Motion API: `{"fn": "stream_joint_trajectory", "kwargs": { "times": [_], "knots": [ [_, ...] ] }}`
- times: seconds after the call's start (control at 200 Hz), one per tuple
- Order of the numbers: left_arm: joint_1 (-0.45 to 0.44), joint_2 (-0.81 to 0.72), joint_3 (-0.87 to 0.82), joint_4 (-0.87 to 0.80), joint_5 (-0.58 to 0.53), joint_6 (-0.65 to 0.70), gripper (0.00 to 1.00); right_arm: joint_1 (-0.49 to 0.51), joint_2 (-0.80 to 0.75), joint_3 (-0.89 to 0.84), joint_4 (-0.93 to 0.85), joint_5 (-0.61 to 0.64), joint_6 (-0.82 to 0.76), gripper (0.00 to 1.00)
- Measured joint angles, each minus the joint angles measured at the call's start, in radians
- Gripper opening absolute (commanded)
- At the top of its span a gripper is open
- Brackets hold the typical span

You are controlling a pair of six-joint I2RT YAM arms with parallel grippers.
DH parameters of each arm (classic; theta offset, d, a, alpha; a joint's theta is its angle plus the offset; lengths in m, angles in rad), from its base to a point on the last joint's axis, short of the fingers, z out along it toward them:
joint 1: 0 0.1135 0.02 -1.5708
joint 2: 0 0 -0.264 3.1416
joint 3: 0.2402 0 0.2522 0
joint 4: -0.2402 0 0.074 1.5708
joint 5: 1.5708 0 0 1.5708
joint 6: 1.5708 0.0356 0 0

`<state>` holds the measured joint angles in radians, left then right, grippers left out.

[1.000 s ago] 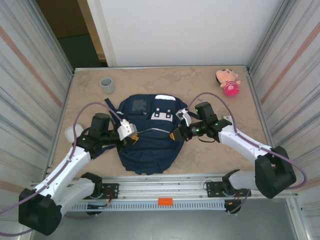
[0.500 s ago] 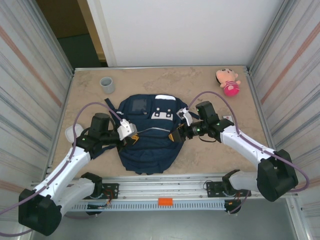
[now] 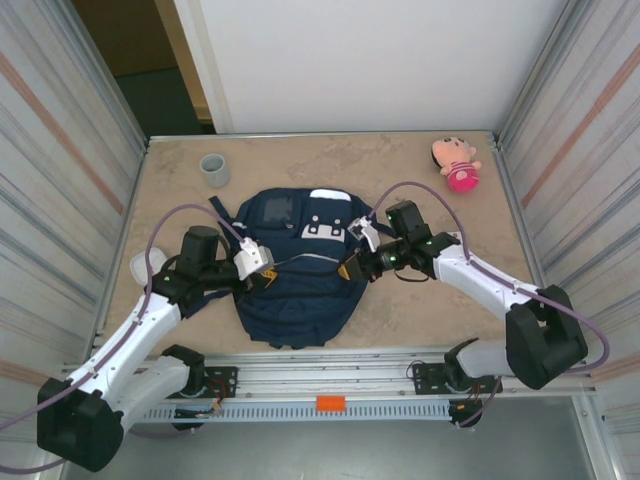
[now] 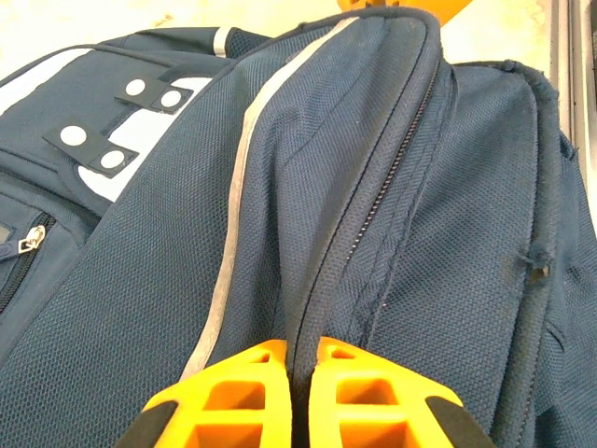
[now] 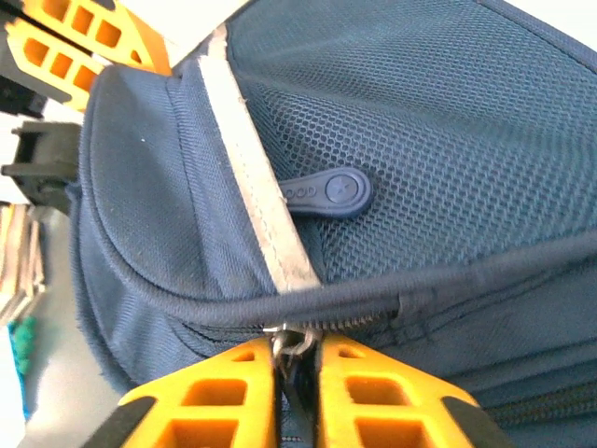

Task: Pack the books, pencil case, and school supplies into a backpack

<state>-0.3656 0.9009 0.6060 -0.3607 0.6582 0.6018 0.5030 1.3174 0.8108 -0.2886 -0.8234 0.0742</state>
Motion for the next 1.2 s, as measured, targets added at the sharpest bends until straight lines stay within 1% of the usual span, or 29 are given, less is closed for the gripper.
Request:
{"fn": "stream_joint_trajectory", "kwargs": {
  "times": [0.16,0.301,0.351,0.416,0.486,0.546,0.631,0.737,0.812,1.072,1.198],
  "knots": [
    [0.000,0.000,0.000,0.000,-0.010,0.000,0.02,-0.021,-0.011,0.073,-0.109,-0.015,0.035,0.01],
    [0.000,0.008,0.000,0.001,-0.011,0.000,0.02,-0.016,0.006,0.129,-0.183,-0.029,0.077,0.00],
    [0.000,0.014,0.001,0.000,-0.011,0.000,0.02,-0.008,0.018,0.141,-0.204,-0.029,0.099,0.04],
    [0.000,0.021,0.002,0.000,-0.010,0.000,0.02,0.007,0.026,0.151,-0.228,-0.025,0.125,0.14],
    [0.000,0.023,0.002,0.000,-0.008,0.000,0.01,0.027,0.027,0.156,-0.237,-0.008,0.150,0.18],
    [0.000,0.023,0.002,0.000,-0.007,0.000,0.02,0.044,0.026,0.156,-0.237,0.005,0.171,0.18],
    [0.000,0.023,0.002,0.000,-0.007,0.000,0.02,0.054,0.021,0.143,-0.228,0.023,0.197,0.16],
    [0.000,0.023,0.002,0.000,-0.007,0.000,0.02,0.054,0.002,0.111,-0.201,0.049,0.237,0.05],
    [-0.001,0.023,0.002,0.000,-0.007,0.000,0.02,0.054,-0.021,0.090,-0.181,0.073,0.263,0.00],
    [-0.003,0.042,0.016,0.010,-0.023,-0.031,0.02,0.068,-0.117,0.072,-0.152,0.182,0.325,0.00],
    [-0.004,0.065,0.037,0.019,-0.025,-0.060,0.01,0.100,-0.131,0.072,-0.142,0.240,0.363,0.00]
  ]
}}
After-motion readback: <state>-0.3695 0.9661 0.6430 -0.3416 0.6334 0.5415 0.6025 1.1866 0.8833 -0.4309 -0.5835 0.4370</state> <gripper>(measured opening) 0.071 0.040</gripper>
